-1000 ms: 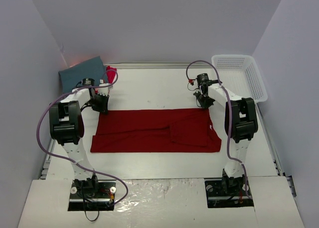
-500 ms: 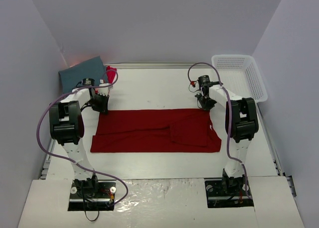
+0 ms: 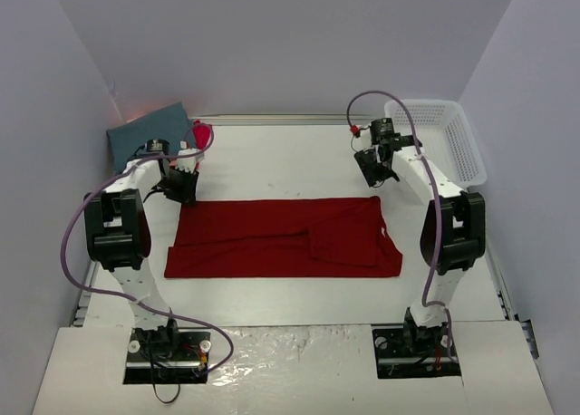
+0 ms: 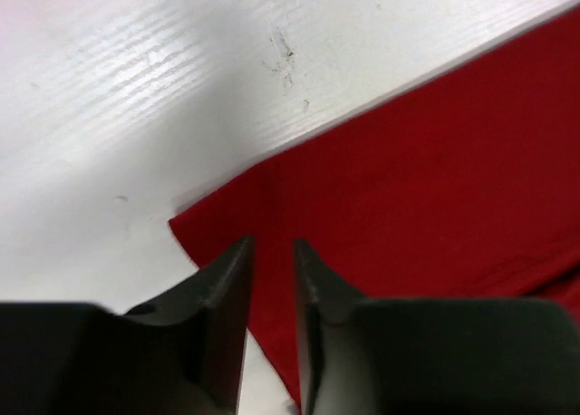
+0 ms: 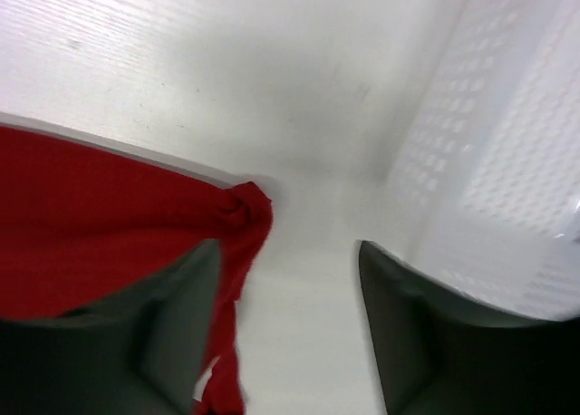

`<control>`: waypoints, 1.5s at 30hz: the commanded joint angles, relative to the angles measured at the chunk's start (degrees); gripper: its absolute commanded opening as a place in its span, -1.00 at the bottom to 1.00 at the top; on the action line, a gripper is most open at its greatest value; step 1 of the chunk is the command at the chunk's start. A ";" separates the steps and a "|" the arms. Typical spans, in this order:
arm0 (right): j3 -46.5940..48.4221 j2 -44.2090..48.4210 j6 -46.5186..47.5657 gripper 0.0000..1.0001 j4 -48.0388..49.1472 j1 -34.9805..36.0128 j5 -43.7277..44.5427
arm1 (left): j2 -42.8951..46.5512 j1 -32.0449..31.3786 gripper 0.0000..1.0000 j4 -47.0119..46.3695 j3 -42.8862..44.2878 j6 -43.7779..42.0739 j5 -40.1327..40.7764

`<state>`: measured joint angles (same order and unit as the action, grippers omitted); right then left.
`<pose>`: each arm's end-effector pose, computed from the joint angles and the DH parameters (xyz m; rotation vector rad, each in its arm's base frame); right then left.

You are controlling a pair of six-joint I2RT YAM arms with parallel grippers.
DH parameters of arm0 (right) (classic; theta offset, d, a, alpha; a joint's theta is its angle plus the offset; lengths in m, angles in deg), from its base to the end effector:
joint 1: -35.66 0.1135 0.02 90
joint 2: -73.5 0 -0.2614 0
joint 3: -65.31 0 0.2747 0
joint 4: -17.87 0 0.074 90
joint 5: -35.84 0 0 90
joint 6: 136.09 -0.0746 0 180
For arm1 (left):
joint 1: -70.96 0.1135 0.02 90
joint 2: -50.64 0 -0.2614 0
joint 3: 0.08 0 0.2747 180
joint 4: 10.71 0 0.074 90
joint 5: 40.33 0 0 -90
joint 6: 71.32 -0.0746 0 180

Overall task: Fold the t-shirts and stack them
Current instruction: Rotate the tshirt 90 degrees

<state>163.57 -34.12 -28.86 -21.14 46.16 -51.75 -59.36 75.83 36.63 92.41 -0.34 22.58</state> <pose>0.4616 0.0824 0.2069 -0.5603 2.3508 -0.1047 0.4324 0.0027 0.1494 0.4549 2.5409 -0.4885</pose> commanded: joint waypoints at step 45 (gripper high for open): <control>-19.64 7.69 13.17 -1.00 -15.27 5.58 -22.28 | 47.24 4.01 0.91 9.14 -18.00 -1.01 0.20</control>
<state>142.74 -25.24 -16.88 -33.21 50.97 -73.17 -11.77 79.32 45.83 73.86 -0.80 23.76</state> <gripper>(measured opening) 0.001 0.956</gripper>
